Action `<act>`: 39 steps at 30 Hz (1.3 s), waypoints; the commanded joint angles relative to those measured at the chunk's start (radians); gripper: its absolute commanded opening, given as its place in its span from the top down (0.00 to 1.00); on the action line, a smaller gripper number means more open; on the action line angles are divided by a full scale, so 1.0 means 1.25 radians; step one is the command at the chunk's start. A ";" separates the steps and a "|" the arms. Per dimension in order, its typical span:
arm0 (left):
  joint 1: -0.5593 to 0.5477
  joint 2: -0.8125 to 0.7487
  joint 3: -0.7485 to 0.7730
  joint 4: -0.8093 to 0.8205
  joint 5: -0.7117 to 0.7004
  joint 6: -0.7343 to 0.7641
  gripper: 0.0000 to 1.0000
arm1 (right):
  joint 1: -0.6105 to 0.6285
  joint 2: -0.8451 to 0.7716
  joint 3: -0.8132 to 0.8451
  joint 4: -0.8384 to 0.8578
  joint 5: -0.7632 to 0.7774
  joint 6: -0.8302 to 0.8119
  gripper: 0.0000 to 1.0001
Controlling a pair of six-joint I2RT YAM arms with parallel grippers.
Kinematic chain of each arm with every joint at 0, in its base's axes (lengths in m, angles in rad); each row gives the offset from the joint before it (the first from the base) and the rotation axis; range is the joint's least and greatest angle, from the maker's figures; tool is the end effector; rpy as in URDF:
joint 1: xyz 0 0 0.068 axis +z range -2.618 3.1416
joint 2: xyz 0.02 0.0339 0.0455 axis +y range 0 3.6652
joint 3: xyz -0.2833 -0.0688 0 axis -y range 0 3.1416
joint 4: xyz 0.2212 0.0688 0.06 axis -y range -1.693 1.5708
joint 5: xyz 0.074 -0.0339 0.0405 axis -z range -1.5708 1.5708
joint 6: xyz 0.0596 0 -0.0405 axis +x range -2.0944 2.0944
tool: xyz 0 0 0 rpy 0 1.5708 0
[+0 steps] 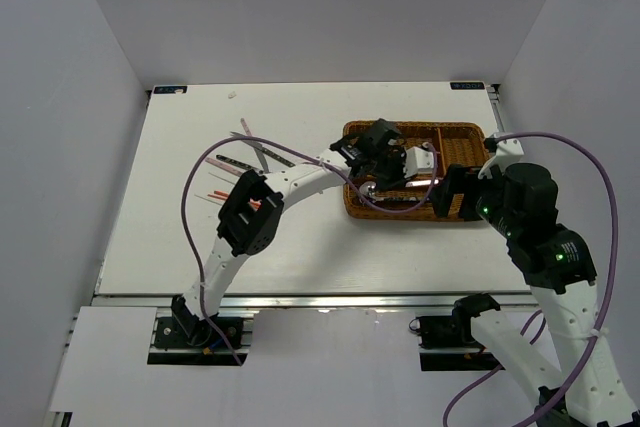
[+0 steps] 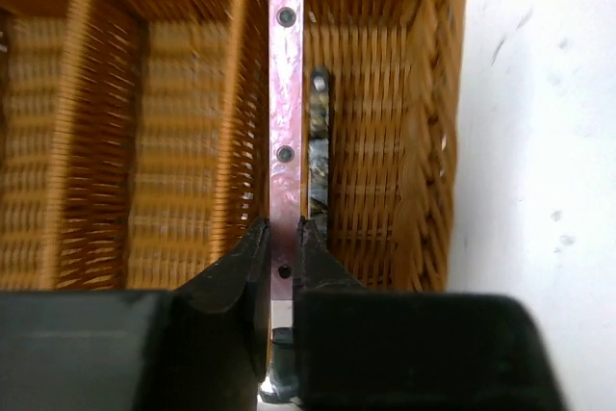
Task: Sort the eating utensils into containers
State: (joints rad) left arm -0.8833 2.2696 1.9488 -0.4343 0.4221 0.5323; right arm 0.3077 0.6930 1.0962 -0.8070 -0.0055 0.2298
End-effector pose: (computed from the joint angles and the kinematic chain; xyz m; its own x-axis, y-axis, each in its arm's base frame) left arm 0.3140 -0.4209 0.2296 0.0791 0.6332 -0.7699 0.9913 0.0313 0.1276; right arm 0.0998 0.0321 0.3840 -0.4347 0.1009 -0.8949 -0.2143 0.9536 0.2116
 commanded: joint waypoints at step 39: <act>0.361 -0.020 -0.083 -0.254 -0.840 -1.286 0.49 | 0.002 0.033 -0.063 0.101 -0.067 0.006 0.11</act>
State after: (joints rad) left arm -0.4564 2.2391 1.8400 -0.7216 -0.6430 -0.9794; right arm 0.3080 0.7490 1.0298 -0.7223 -0.0814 0.2462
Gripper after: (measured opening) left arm 0.531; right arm 0.894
